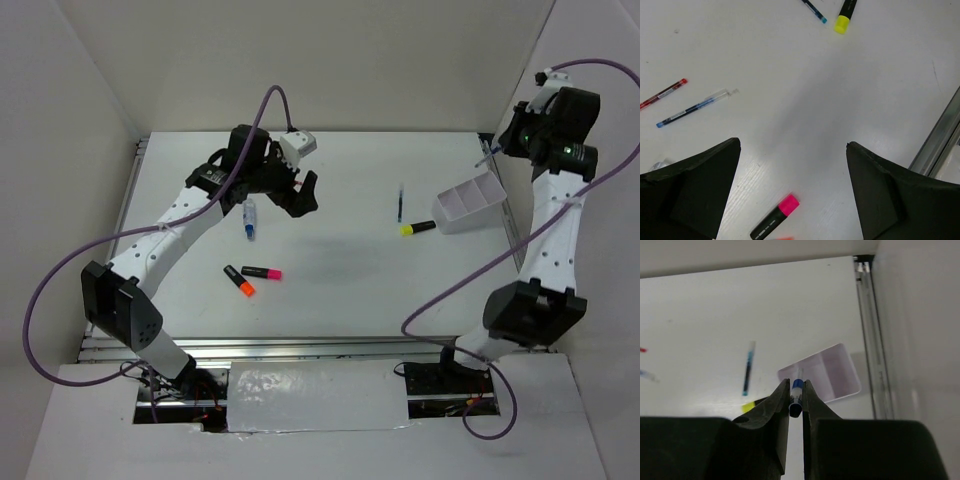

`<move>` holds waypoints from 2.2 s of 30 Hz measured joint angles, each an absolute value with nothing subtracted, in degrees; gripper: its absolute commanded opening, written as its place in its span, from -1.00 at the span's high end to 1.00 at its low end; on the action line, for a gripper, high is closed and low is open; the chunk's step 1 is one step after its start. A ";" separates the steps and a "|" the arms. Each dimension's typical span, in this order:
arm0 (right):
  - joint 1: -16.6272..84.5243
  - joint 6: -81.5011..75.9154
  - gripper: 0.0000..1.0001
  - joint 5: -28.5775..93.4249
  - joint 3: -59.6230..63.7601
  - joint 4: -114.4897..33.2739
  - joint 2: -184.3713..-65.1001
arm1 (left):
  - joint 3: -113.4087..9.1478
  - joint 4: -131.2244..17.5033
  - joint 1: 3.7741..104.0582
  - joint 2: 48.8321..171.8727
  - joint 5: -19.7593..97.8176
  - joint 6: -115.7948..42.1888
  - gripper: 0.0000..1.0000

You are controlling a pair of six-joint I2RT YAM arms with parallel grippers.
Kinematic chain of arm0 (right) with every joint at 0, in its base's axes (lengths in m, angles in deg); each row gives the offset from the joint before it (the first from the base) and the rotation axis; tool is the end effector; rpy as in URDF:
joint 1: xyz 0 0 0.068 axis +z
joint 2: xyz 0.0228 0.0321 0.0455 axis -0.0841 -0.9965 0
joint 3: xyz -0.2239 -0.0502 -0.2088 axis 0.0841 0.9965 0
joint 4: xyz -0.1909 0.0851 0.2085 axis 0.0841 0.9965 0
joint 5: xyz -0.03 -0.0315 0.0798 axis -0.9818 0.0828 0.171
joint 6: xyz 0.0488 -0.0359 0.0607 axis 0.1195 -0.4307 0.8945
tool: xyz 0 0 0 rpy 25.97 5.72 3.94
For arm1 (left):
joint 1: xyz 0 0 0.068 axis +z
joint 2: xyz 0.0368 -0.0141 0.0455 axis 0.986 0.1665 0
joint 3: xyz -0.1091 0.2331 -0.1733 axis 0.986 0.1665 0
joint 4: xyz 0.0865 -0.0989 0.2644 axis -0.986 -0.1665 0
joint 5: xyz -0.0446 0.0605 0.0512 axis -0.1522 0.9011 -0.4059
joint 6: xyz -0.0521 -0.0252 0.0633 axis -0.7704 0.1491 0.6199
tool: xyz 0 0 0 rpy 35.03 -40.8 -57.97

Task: Sort the stationery into containers
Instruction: Place the pen in the storage box, then pick up the pen from the center of the board.

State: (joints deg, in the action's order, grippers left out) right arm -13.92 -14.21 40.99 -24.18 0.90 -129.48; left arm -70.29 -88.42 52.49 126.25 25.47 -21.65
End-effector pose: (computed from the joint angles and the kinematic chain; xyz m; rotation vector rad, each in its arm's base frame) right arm 0.3693 -0.1031 0.4862 0.0697 2.0049 0.0263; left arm 0.3695 -0.2276 0.3982 0.7985 1.9719 -0.6537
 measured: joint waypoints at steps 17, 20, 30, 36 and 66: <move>-16.70 -20.66 0.80 29.10 -40.79 9.38 -152.75 | -65.02 -86.36 52.56 125.84 29.58 -22.20 -0.99; -16.67 -20.70 0.65 28.09 -40.18 8.77 -152.75 | -64.67 -85.92 52.69 125.84 29.90 -22.20 -0.98; -16.65 -20.61 0.29 27.53 -39.90 8.66 -153.08 | -64.36 -85.01 56.71 125.88 29.49 -20.43 -0.99; -16.63 -20.59 0.10 28.16 -39.90 8.64 -153.69 | -68.91 -86.38 62.48 129.18 24.50 -14.55 -0.85; 8.74 -14.97 0.24 37.32 -40.93 10.81 -169.80 | -61.00 -83.24 63.03 126.91 23.22 -18.24 -0.85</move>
State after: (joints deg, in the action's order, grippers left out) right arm 8.74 -14.97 37.32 -40.93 10.81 -169.80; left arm -61.00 -83.24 63.03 126.91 23.22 -18.24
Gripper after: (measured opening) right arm 0.334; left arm 0.923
